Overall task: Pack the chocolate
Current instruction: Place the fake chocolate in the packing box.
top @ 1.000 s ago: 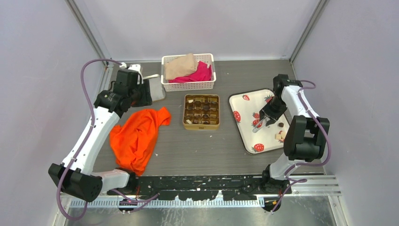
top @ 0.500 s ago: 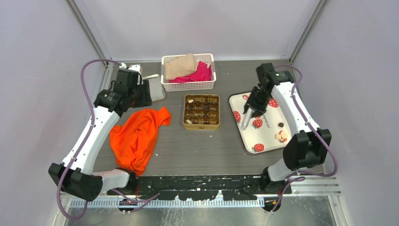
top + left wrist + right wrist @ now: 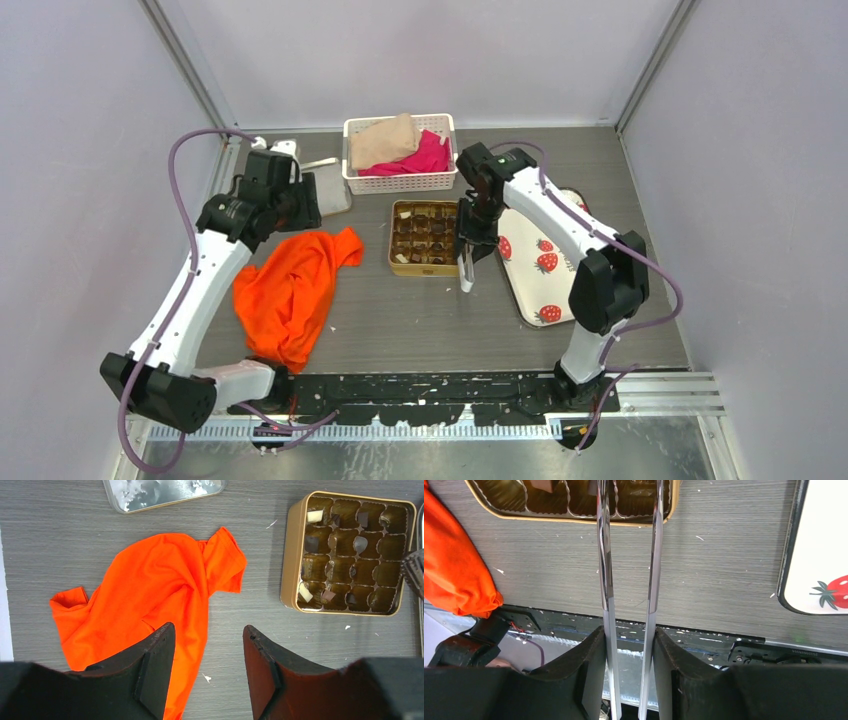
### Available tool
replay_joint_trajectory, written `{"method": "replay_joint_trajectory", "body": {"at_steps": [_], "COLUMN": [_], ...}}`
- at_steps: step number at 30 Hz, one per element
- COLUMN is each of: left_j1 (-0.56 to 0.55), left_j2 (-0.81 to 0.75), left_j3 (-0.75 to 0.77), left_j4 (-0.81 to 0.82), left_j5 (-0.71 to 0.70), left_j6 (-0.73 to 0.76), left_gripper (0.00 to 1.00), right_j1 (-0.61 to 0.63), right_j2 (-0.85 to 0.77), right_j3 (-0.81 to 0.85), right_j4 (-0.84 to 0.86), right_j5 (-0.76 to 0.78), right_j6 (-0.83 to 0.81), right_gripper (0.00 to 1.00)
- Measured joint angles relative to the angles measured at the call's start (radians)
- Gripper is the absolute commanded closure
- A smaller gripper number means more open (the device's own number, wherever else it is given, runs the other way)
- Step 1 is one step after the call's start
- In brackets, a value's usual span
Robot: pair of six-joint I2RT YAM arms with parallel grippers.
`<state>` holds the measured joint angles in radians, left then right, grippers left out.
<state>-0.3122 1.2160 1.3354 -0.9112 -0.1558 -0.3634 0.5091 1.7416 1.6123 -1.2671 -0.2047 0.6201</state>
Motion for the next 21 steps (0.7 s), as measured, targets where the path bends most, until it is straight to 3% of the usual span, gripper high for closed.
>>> {"method": "replay_joint_trajectory", "body": {"at_steps": [21], "left_j1": [0.000], "left_j2": [-0.058], "left_j3": [-0.051], "left_j4": [-0.022], "left_j5": [0.020], "left_j6": [-0.023], "left_gripper": [0.46], "right_j1": [0.011], "right_j2": [0.107], "right_j3": [0.038], "right_j4": [0.036], "right_j5": [0.001], "right_j6": [0.023], "right_gripper": [0.99]}}
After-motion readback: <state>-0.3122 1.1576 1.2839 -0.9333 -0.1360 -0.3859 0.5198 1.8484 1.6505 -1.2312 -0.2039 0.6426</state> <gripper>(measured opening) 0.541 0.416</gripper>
